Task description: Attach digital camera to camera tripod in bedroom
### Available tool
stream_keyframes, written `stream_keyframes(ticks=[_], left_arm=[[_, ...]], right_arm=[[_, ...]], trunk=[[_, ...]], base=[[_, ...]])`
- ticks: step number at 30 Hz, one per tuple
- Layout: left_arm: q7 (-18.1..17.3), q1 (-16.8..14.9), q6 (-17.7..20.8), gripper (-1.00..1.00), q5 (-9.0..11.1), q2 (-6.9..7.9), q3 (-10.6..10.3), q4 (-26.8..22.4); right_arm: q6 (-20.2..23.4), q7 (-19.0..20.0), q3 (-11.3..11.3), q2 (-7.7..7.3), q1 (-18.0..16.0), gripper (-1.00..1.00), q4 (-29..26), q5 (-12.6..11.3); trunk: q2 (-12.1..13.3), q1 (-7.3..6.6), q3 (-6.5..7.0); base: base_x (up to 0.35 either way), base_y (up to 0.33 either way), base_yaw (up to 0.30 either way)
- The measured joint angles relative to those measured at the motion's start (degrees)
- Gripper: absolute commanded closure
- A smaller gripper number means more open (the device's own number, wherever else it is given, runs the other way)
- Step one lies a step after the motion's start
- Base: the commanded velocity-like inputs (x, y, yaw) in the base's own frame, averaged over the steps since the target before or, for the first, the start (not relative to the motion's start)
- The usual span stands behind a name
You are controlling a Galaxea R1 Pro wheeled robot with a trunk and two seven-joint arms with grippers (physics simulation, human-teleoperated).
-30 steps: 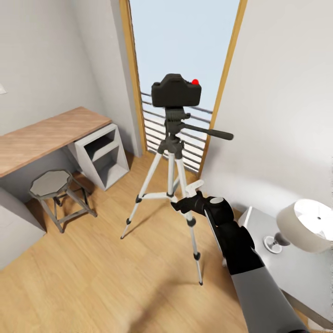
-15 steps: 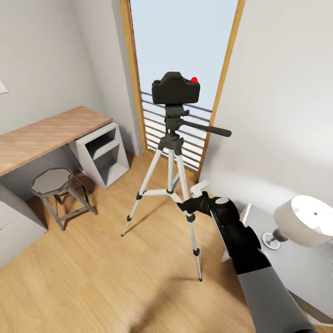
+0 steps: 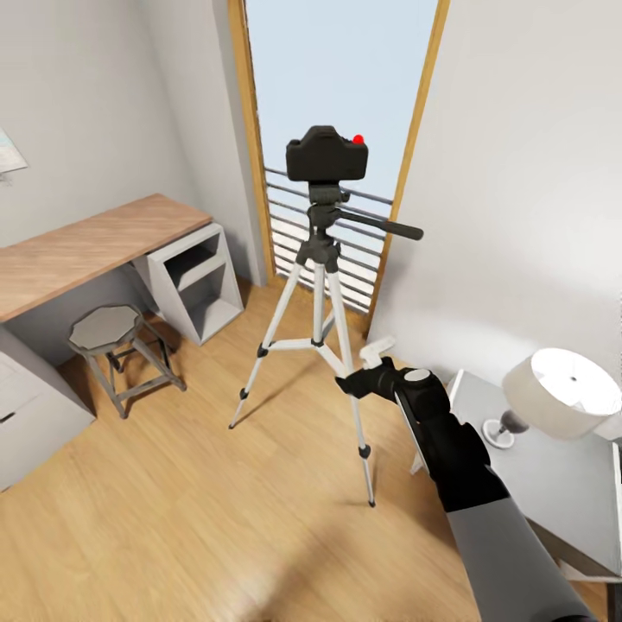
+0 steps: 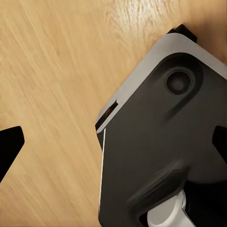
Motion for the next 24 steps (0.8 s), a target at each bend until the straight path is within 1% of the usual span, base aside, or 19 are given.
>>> stream_keyframes(ticks=[4,14,19,24], left_arm=[[0.0,0.0,0.0,-1.0,0.0,0.05,0.0,0.0],[0.0,0.0,0.0,-1.0,0.1,0.08,0.0,0.0],[0.1,0.0,-0.1,-1.0,0.1,0.09,0.0,0.0],[0.1,0.0,-0.1,-1.0,0.1,0.14,0.1,0.0]], right_arm=[[0.0,-0.3,0.0,-0.25,0.0,-1.0,0.3,-0.1],[-0.1,-0.6,0.0,-2.88,0.0,-1.0,3.7,-0.2],[-0.2,-0.6,-0.1,-4.73,0.0,-1.0,7.8,-0.3],[-0.4,-0.6,-0.6,-6.22,0.0,-1.0,14.3,-0.5]], trunk=[[0.0,-0.01,0.0],[0.0,-0.01,0.0],[0.0,-0.01,0.0],[0.0,-0.01,0.0]], base=[[-0.053,0.0,0.0],[-0.011,0.0,0.0],[-0.002,0.0,0.0],[0.0,0.0,0.0]])
